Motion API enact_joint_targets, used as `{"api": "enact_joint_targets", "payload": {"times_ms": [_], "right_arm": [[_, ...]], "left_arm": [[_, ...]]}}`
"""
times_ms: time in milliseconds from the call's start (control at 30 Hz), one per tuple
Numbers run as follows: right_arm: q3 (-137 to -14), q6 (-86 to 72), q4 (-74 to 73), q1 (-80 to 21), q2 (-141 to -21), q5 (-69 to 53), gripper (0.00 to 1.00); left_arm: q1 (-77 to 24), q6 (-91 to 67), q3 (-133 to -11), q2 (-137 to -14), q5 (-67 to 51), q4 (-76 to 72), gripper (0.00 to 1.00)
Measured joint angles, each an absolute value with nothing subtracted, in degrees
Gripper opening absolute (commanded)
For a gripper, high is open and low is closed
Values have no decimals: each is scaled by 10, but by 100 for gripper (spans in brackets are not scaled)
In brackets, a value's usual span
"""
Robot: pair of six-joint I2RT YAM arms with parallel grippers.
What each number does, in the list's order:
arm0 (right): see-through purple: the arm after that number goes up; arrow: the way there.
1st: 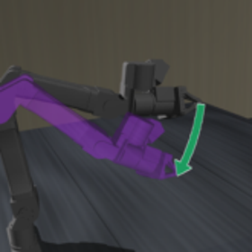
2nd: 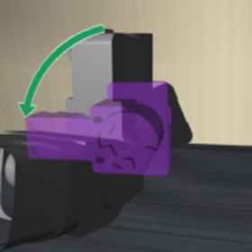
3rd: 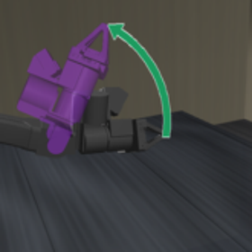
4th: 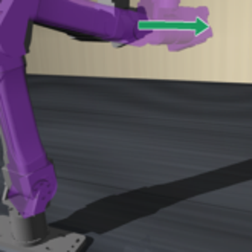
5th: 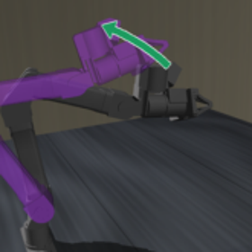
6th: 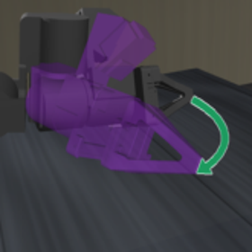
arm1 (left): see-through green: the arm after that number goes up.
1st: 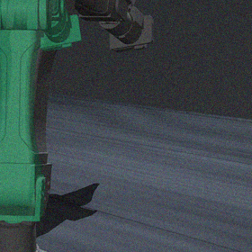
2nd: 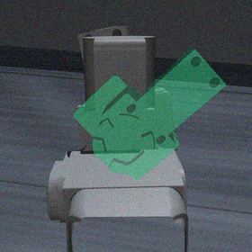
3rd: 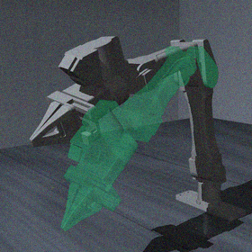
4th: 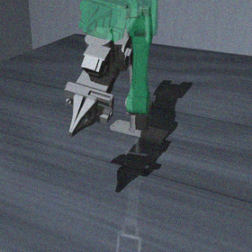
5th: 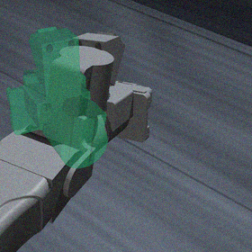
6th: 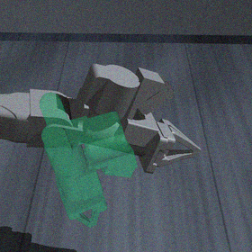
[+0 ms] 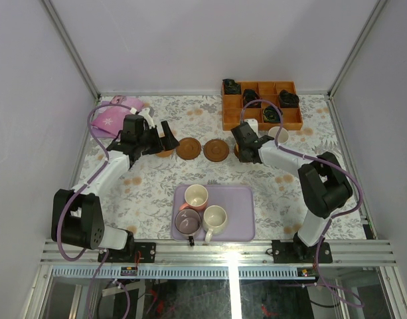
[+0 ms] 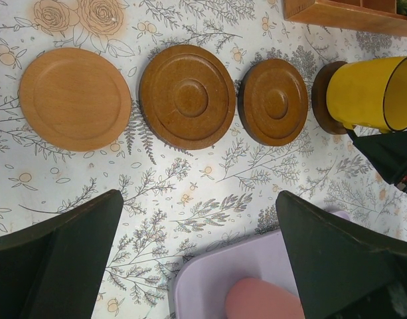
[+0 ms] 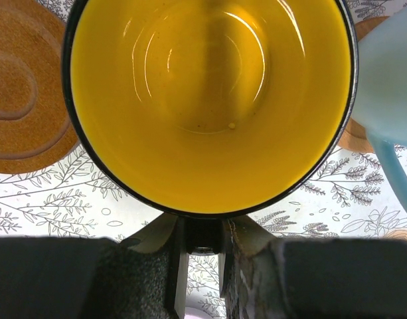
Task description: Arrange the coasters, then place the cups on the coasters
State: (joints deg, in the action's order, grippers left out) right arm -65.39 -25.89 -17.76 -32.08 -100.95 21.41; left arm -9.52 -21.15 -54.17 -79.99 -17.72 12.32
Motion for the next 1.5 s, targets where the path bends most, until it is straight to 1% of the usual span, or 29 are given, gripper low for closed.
{"api": "enact_joint_targets", "payload": {"times_ms": [1500], "right_arm": [[-654,-287,-174,-306,-1011,203,0]], "left_arm": [[-93,-211,-543,-828,-194,121,100]]}}
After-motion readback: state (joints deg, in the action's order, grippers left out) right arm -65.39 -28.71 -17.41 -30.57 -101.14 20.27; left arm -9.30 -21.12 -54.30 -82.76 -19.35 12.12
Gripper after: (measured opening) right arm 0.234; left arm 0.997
